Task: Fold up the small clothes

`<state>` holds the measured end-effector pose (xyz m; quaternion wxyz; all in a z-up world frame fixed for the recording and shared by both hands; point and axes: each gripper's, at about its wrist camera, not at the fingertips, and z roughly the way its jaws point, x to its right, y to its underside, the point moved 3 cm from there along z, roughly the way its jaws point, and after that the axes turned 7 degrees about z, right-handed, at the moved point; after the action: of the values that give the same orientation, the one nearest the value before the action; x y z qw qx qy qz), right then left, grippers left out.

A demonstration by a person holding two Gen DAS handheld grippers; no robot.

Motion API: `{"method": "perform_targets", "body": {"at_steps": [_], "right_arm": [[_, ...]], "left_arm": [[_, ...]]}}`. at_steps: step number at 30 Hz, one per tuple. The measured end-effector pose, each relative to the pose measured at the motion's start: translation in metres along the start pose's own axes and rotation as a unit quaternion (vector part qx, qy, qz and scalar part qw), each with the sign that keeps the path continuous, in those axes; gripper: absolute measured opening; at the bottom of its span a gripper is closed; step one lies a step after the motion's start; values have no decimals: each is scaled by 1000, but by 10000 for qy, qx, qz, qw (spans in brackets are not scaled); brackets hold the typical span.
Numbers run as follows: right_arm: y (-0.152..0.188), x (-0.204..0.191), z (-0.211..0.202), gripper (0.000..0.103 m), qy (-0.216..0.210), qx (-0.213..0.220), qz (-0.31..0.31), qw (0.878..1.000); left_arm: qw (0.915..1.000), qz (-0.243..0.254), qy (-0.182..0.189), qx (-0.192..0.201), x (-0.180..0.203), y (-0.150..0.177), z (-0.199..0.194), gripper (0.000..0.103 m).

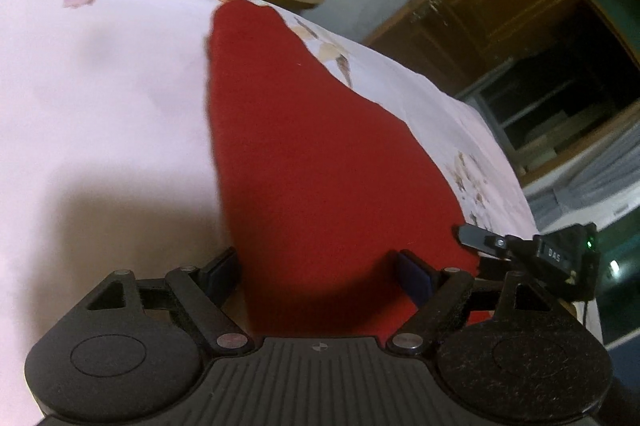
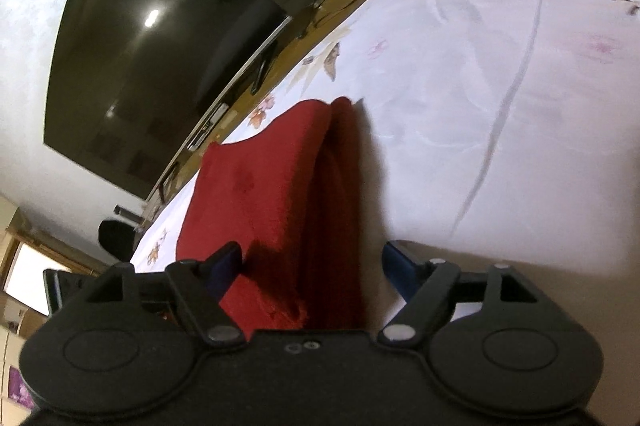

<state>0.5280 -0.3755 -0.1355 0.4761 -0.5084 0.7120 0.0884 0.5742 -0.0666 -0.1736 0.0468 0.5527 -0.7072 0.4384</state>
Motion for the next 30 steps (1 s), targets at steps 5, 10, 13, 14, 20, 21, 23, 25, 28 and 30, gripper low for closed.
{"method": "perform_targets", "body": {"at_steps": [5,10,13,14,20,21,23,25,28,30], "right_arm": [[-3,-3,13,68,-237,-258,-91,9993],[-2,-6,21,63,-431,-280,-105,9986],[0,-6,21,58,-438,-258,-155,9986],[0,-7,21,56,-423,-261,-192,9986],[5,-11,19,46,-340,-233,-366,9985],[5,-11,19,44,-352,-218,-350,9985],[7,-12,18,43,-377,-193,-341,9985],[8,-13,17,41,-384,-178,-345,9985],[8,-20,13,39,-412,-153,-363,9984],[9,-27,11,39,-425,-123,-414,9982]], "left_arm": [[9998,194,67,-40,4,-9,8,83],[9993,374,39,-8,6,-14,7,76],[9988,485,-12,28,7,-16,7,71],[9986,527,-21,44,8,-17,8,70],[9986,489,71,185,4,-15,3,59],[9986,478,93,228,3,-15,1,57],[9986,435,127,287,2,-14,1,53],[9984,412,181,335,0,-13,-3,49],[9977,505,271,369,4,-16,-10,43],[9971,558,324,404,7,-18,-17,43]]}}
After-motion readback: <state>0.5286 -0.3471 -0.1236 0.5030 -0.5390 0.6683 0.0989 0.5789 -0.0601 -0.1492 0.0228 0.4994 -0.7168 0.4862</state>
